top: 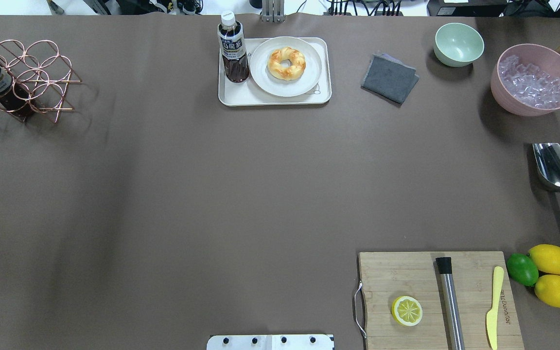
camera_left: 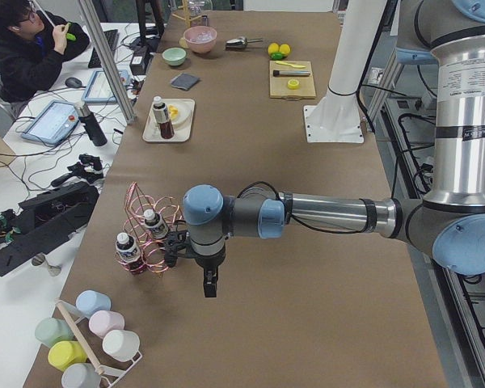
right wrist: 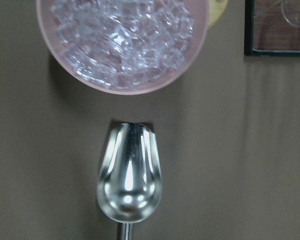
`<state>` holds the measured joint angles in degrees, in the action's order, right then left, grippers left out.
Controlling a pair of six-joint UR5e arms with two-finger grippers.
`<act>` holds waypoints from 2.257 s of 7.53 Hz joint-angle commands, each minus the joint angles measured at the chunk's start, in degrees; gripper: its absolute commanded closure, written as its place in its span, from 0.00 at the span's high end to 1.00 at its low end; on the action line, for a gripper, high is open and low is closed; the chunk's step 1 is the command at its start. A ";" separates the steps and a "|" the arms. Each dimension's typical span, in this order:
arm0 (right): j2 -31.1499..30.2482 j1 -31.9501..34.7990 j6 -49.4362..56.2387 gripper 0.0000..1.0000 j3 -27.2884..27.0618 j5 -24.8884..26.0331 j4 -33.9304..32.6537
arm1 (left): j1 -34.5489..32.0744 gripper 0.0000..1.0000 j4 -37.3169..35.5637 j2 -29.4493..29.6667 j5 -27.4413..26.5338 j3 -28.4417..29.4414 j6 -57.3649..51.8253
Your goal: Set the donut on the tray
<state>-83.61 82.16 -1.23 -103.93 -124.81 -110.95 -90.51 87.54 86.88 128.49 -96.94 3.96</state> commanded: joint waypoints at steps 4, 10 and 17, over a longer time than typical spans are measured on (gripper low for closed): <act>-4.36 5.64 4.84 1.00 9.18 -1.40 3.19 | -0.11 0.98 0.17 -0.13 -0.26 0.17 -0.18; -5.42 7.14 4.83 1.00 10.33 -1.84 5.92 | -0.02 0.98 0.35 0.13 -0.78 0.09 -0.44; -5.33 7.31 4.84 1.00 10.68 -4.21 6.09 | -0.02 0.98 0.61 0.22 -0.87 0.26 -0.44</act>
<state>-89.03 89.50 3.64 -93.26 -128.92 -104.90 -90.53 88.03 87.21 127.65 -96.77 3.52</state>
